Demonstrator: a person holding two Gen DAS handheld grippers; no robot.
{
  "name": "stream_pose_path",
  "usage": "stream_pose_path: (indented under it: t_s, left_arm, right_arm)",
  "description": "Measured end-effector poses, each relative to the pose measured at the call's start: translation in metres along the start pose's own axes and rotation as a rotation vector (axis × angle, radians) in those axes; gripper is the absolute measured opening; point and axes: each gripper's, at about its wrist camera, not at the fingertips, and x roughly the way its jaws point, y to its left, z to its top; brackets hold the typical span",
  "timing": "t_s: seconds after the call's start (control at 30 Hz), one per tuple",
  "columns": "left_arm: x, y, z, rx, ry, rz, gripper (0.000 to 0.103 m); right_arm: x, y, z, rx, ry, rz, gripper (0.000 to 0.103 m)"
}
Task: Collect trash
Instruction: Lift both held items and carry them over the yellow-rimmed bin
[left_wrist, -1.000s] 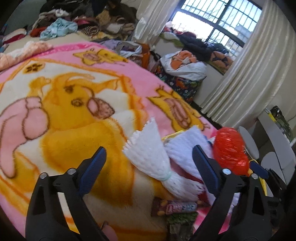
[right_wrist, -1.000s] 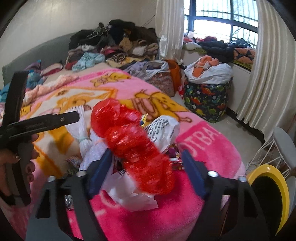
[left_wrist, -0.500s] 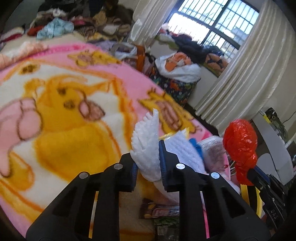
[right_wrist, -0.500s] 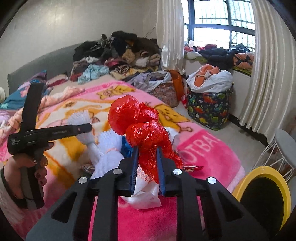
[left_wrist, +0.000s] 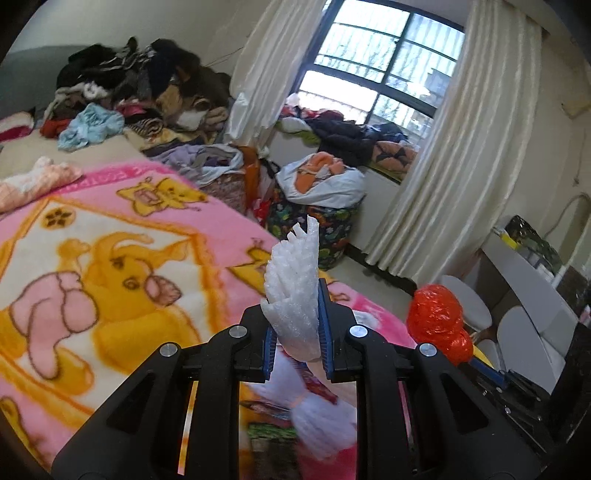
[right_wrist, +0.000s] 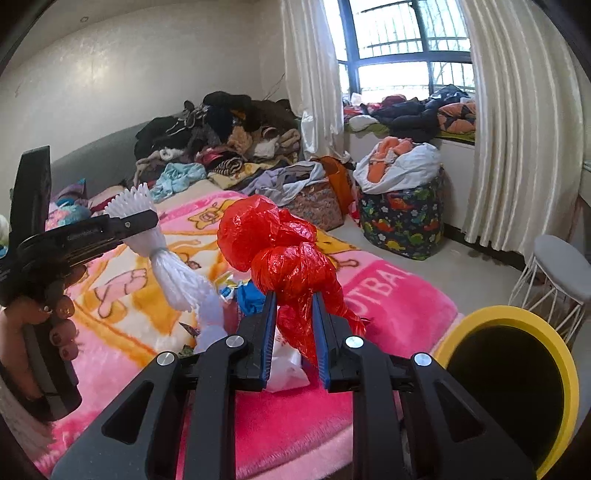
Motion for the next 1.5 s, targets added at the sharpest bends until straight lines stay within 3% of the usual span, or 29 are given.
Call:
stream_pose_path:
  t_s: [0.57, 1.5]
  left_arm:
    - [-0.003, -0.063, -0.009, 0.100, -0.001, -0.086, 0.013]
    - [0.020, -0.162, -0.046, 0.264, 0.082, -0.243, 0.013]
  right_arm:
    - [-0.047, -0.047, -0.015, 0.136, -0.054, -0.068, 0.019]
    - [-0.088, -0.124, -0.043, 0.346, -0.089, -0.231, 0.019]
